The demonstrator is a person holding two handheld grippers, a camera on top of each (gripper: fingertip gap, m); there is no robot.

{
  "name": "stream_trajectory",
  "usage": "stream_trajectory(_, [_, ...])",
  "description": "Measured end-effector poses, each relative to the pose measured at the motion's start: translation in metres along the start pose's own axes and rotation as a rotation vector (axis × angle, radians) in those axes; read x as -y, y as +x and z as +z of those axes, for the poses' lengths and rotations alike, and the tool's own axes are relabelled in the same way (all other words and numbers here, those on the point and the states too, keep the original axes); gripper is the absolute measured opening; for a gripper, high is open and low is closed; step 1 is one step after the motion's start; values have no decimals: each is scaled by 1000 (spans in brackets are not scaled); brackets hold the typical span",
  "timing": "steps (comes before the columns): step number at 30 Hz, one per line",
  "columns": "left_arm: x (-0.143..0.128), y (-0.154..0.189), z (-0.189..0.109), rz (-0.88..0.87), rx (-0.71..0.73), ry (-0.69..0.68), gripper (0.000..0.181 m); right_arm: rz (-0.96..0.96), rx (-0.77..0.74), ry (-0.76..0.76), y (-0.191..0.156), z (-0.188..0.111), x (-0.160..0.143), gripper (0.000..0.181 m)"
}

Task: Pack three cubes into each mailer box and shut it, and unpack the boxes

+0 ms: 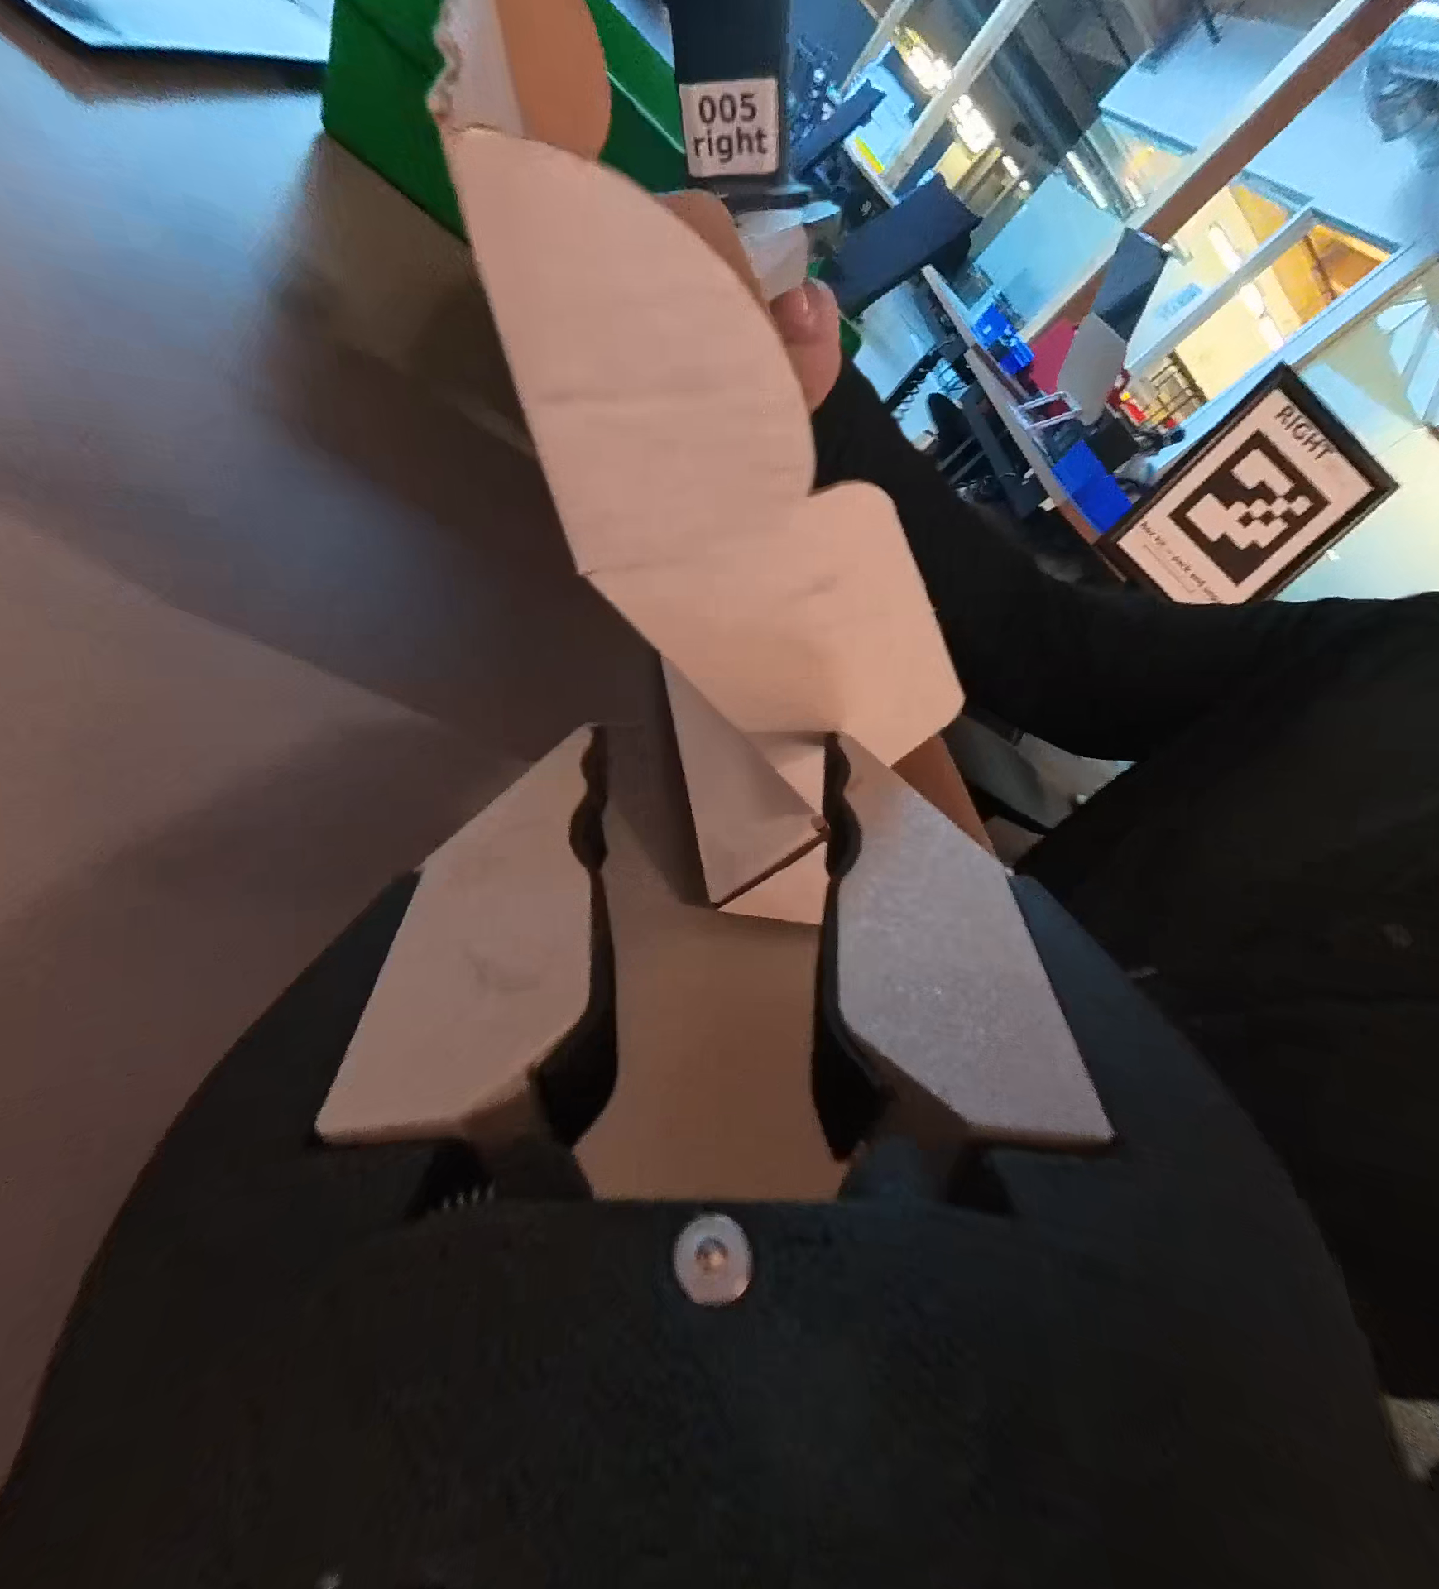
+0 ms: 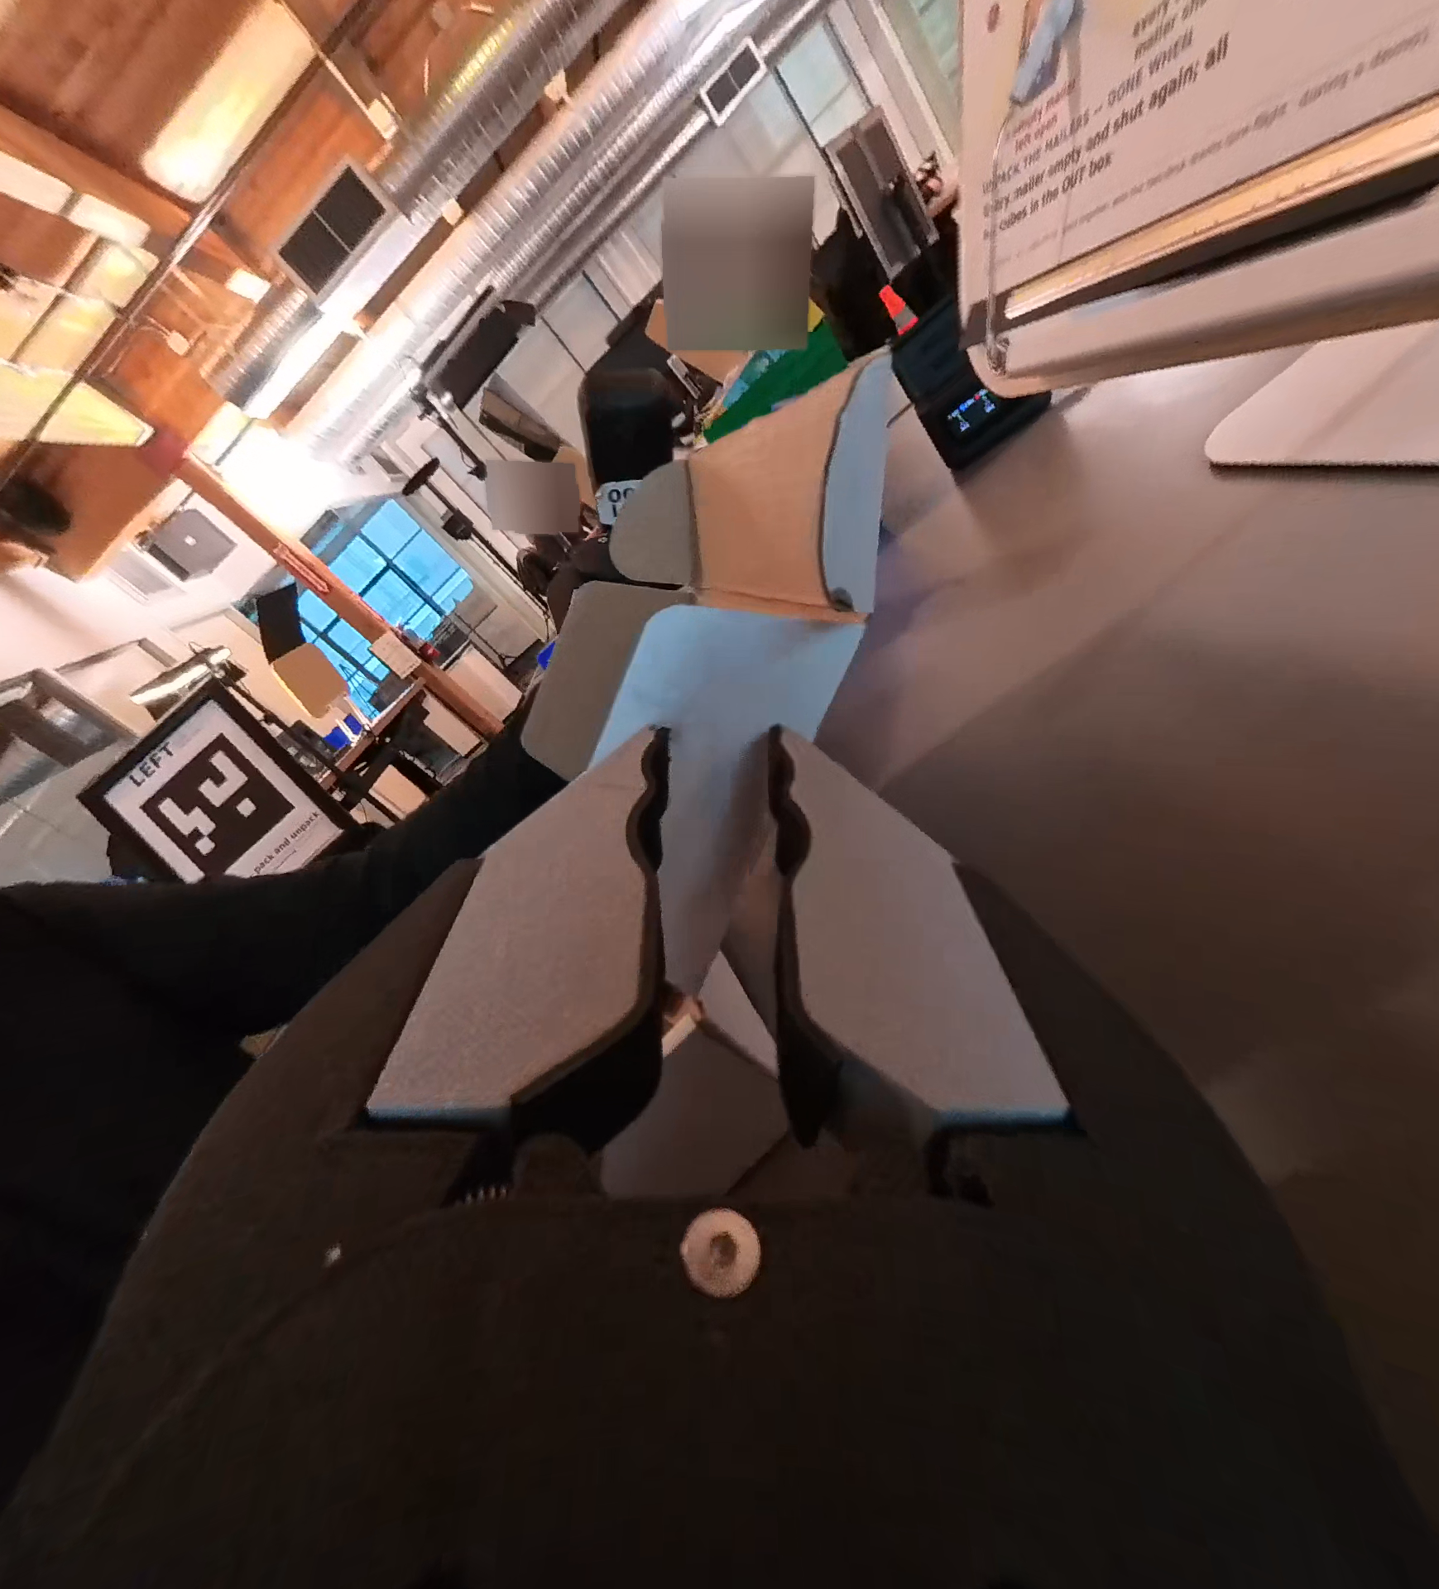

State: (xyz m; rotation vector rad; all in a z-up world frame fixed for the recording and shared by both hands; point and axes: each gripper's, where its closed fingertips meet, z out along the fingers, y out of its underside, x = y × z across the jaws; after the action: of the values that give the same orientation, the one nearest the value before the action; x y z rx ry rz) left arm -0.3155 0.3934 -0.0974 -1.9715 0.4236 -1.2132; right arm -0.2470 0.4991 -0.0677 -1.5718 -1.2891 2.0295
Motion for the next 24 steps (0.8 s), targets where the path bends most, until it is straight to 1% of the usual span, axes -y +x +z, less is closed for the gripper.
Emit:
stream_trajectory(2, [1,-1,-2,45,43,12,49,-45,10,6,-4,1,1,18])
stream_trajectory(4, [0,-4,-6,73,97,14,45,-113,1,12,-7,2,2,15])
stream_trajectory(5, [2,-6,-9,80,121,29,47,-156,5,16,-10,2,2,8])
stream_trajectory(8, [13,-7,-20,99,161,93,37,-313,1,22,-20,7,0,0])
stream_trajectory(9, [15,-4,-23,112,153,108,32,-372,-7,27,-23,8,-1,0])
stream_trajectory(11, [15,2,-25,109,124,117,30,-450,-10,31,-29,10,-2,0])
stream_trajectory(15, [14,10,-23,78,48,129,31,-446,27,42,-37,9,-3,1])
stream_trajectory(16, [15,12,-23,64,30,140,38,-434,34,49,-38,9,-2,4])
stream_trajectory(17, [17,13,-25,42,10,159,49,-421,28,62,-38,8,1,16])
stream_trajectory(18, [19,15,-26,15,-9,177,55,-403,18,76,-36,7,5,31])
stream_trajectory(21, [22,13,-25,-48,-32,212,56,-345,19,91,-35,7,8,49])
stream_trajectory(24, [21,12,-21,-70,-40,219,61,-330,-23,60,-28,11,6,57])
